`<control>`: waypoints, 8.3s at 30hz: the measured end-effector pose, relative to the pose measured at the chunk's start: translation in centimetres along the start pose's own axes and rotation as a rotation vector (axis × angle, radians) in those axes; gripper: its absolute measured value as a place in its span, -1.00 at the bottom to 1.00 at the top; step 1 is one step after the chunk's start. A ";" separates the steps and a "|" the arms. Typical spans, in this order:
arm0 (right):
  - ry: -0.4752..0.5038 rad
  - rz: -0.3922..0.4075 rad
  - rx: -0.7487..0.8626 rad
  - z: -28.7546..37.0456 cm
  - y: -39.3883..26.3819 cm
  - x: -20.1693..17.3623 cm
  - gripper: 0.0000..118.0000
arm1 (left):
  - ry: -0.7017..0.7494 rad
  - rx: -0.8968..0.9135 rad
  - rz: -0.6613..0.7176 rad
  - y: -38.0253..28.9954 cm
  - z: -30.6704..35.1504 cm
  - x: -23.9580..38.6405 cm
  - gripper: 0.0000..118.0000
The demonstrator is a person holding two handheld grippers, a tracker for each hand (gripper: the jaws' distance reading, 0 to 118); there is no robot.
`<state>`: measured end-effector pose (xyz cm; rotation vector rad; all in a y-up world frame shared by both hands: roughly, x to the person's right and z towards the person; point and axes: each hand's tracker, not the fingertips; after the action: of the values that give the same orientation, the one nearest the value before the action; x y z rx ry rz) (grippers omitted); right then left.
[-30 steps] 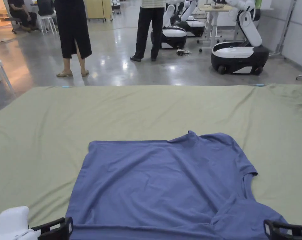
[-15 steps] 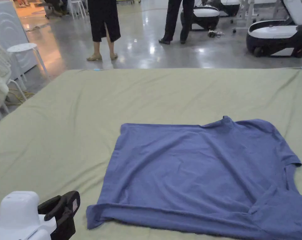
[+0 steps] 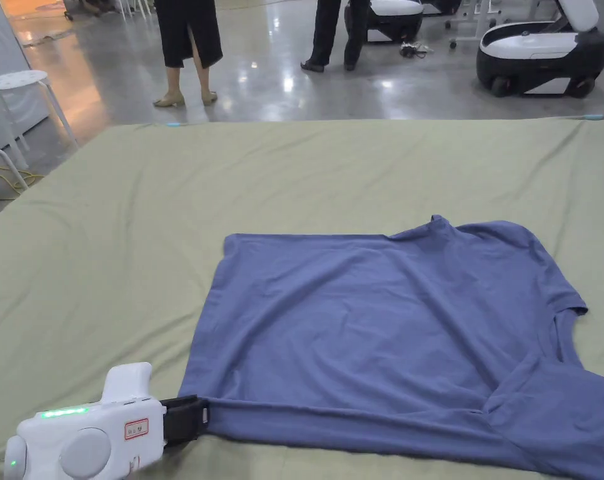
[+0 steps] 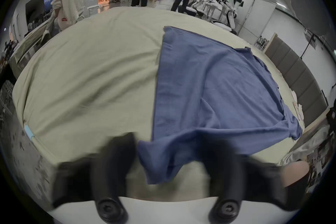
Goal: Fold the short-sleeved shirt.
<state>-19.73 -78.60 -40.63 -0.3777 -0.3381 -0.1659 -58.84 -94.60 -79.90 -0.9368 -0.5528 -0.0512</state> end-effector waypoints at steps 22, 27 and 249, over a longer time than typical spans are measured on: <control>-0.118 0.045 -0.532 -12.4 -9.6 9.4 0.47 | 0.001 0.120 -0.128 0.4 3.5 2.0 -0.96; -0.067 0.074 -0.532 -11.6 -8.6 8.1 -0.87 | 0.011 0.079 -0.157 0.0 3.1 1.3 -0.96; -0.186 0.060 -0.069 -3.0 -1.2 1.3 -1.00 | -0.620 0.118 0.198 3.0 13.5 -11.7 -1.00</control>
<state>-17.87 -80.97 -42.44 -0.4726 -0.5046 -0.0836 -73.87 -84.61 -81.35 -0.8826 -1.0179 0.4598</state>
